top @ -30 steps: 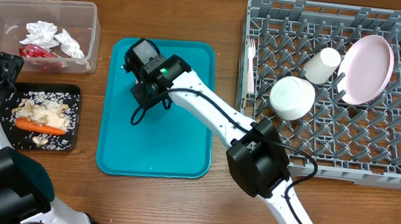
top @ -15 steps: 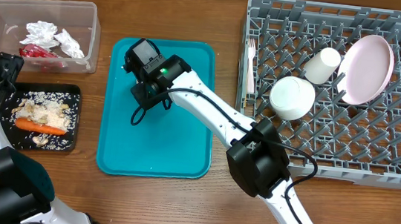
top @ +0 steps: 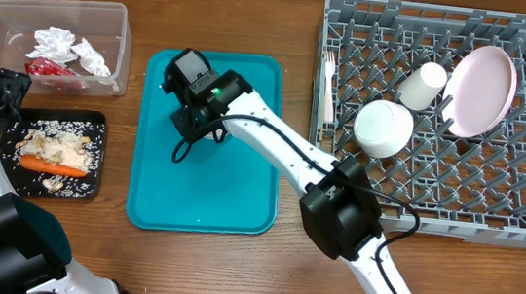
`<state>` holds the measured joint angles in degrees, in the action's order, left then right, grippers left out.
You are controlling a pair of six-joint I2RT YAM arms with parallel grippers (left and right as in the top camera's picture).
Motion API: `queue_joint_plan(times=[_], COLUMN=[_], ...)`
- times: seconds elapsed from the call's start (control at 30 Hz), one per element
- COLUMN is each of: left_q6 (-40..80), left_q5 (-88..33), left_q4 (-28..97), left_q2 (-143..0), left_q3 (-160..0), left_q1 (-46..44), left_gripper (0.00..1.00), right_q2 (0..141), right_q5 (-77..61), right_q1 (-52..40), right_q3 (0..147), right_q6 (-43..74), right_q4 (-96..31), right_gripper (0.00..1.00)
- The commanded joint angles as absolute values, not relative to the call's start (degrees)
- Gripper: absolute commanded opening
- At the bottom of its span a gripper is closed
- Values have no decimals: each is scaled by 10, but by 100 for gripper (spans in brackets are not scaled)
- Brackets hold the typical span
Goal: Sort waste into correct bins and load items into the dishwasher rack
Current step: 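Carry the pink bowl right over the grey rack's upper left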
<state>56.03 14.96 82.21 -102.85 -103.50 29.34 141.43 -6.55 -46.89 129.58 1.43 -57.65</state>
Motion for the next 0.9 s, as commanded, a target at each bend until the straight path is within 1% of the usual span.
queue_joint_plan(times=[0.0,0.2,0.43,0.53,0.67,0.77,0.87], left_q6=[573,573,573,573,573,573,573], left_q5=[150,150,150,149,150,150,150], left_q4=[822,822,822,822,822,822,822], left_q2=[-1019,-1019,-1019,-1019,-1019,-1019,-1019], left_q3=[-1033,-1033,-1033,-1033,-1033,-1033,-1033], left_q1=[291,291,291,291,291,291,291], left_gripper=[100,100,100,100,100,100,100], right_q2=[1345,1267,1164,1143,1146,1151,1152], right_q5=[-89,-89,-100,-158,-290,-407,-490], right_q1=[-463,-430,-333,-270,-176,-102,-48], right_q3=[1333,1348,1348,1348,1342,1323,1298], right_q6=[29,78,151,151,150,145,146], right_q4=[-578,-604,-642,-651,-641,-610,-575], right_gripper=[4,4,4,4,4,4,4])
